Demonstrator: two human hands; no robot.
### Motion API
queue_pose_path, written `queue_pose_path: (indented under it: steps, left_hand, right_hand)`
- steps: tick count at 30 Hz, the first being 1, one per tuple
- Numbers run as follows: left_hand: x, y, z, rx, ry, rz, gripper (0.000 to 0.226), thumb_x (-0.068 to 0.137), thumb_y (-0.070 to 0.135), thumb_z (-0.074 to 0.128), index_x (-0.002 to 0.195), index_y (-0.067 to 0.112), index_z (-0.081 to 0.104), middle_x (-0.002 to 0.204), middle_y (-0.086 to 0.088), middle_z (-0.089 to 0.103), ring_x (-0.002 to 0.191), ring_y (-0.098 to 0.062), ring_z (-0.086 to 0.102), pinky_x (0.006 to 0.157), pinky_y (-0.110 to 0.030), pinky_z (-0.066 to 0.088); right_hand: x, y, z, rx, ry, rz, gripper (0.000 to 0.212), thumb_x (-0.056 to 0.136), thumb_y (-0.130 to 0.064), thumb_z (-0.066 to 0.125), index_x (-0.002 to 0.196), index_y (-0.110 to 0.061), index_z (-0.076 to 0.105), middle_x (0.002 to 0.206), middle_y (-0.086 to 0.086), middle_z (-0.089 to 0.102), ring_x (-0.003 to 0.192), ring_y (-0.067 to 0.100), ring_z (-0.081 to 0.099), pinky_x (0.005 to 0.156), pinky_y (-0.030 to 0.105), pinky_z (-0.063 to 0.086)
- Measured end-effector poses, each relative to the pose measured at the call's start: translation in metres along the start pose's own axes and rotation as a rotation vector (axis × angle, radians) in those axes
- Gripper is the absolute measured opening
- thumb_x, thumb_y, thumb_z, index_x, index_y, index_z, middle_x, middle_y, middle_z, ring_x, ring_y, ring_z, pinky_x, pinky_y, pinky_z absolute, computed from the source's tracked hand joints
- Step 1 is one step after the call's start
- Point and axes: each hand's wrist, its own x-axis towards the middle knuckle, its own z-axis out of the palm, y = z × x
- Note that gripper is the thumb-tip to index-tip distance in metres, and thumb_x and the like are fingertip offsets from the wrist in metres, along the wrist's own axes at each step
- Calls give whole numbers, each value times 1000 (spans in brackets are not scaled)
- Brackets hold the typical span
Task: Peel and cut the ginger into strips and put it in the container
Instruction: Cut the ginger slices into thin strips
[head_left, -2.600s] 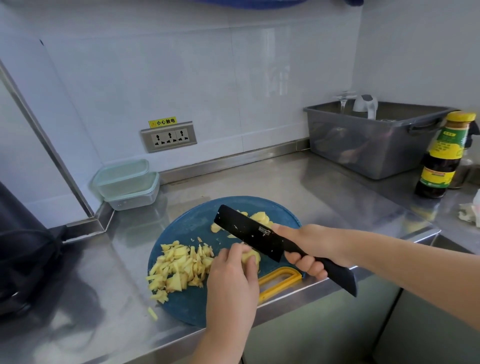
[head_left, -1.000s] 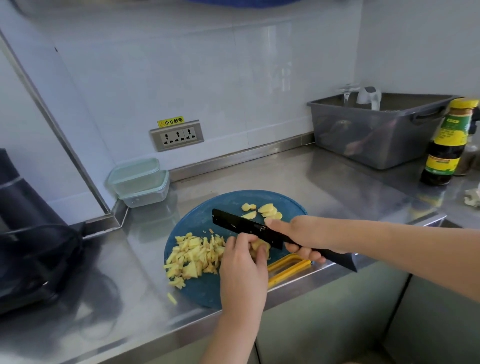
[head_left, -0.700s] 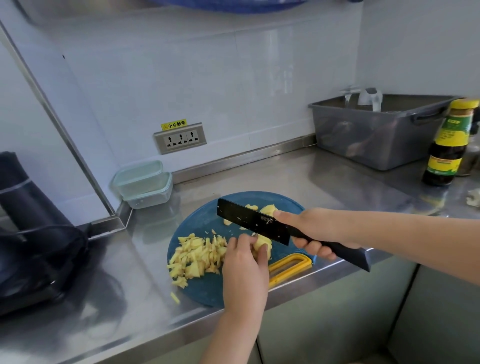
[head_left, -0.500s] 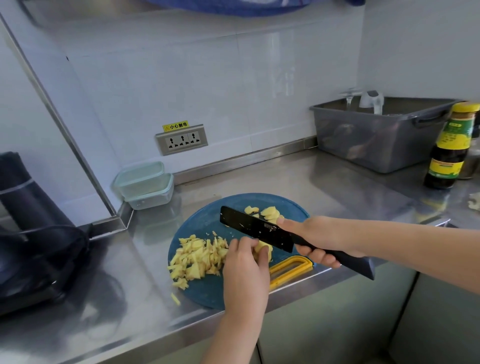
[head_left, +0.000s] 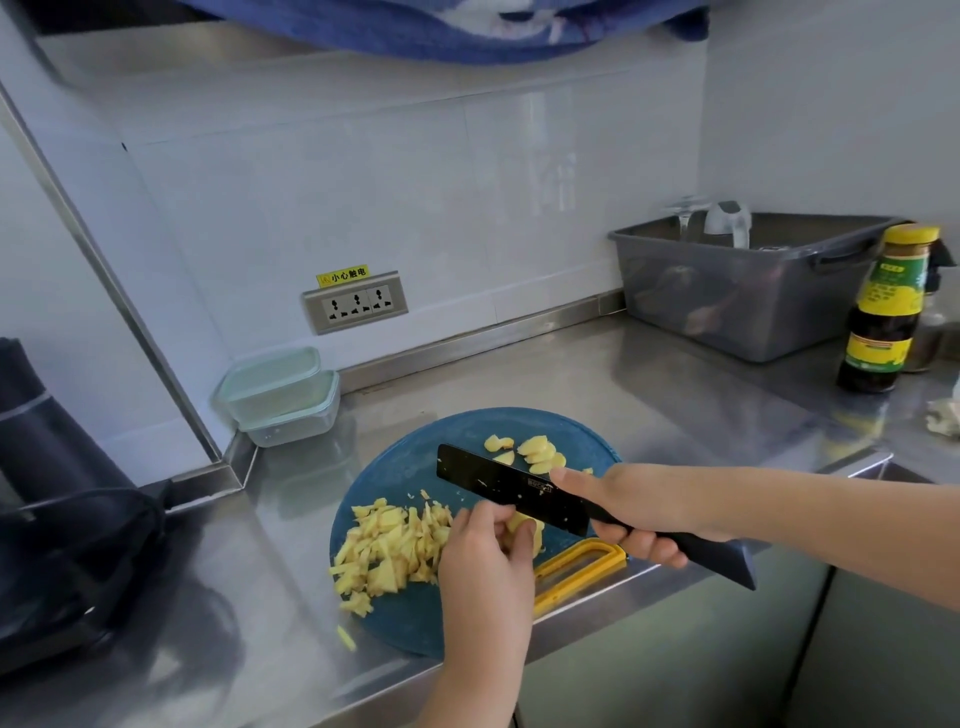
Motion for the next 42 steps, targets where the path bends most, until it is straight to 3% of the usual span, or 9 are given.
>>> queue_pose_path:
  steps: [9, 13, 21, 31, 37, 42]
  left_hand:
    - [3, -4, 5, -25, 3, -7, 14, 77, 16, 77, 89, 14, 70, 77, 10, 57, 65, -7, 58, 55, -10, 43]
    - [3, -2, 5, -11, 6, -27, 14, 77, 17, 78, 89, 14, 71, 78, 11, 56, 64, -9, 56, 51, -7, 34]
    - [4, 3, -2, 29, -66, -59, 20, 89, 29, 63, 106, 20, 67, 96, 9, 60, 77, -3, 50, 58, -7, 39]
    - [4, 4, -4, 43, -56, -33, 22, 89, 27, 65, 108, 17, 69, 98, 5, 65, 80, -3, 53, 64, -9, 37]
    - [2, 4, -3, 79, -34, 2, 20, 88, 25, 65, 105, 15, 70, 96, 1, 67, 83, -10, 59, 66, -12, 34]
    - [2, 3, 0, 93, -19, 24, 16, 88, 22, 65, 100, 14, 73, 91, 1, 67, 73, -3, 46, 56, -10, 30]
  right_hand:
    - [4, -18, 2, -150, -10, 130, 67, 89, -74, 11, 57, -18, 27, 38, -4, 26, 31, 11, 24, 43, 21, 31]
    - [5, -22, 4, -161, -14, 170, 67, 89, -75, 11, 57, -18, 26, 38, -4, 25, 32, 11, 23, 44, 22, 29]
    - [6, -29, 7, -195, 17, 231, 68, 88, -76, 11, 56, -18, 25, 36, -4, 23, 29, 12, 22, 45, 23, 27]
    - [9, -30, 10, -179, 47, 233, 69, 87, -78, 13, 54, -18, 27, 36, -4, 27, 27, 11, 24, 41, 17, 27]
    - [12, -32, 17, -192, 75, 232, 69, 88, -76, 12, 55, -17, 25, 34, -3, 25, 24, 14, 23, 46, 26, 28]
    - [18, -37, 24, -204, 102, 220, 68, 88, -76, 14, 56, -18, 28, 38, 0, 28, 29, 15, 26, 48, 25, 30]
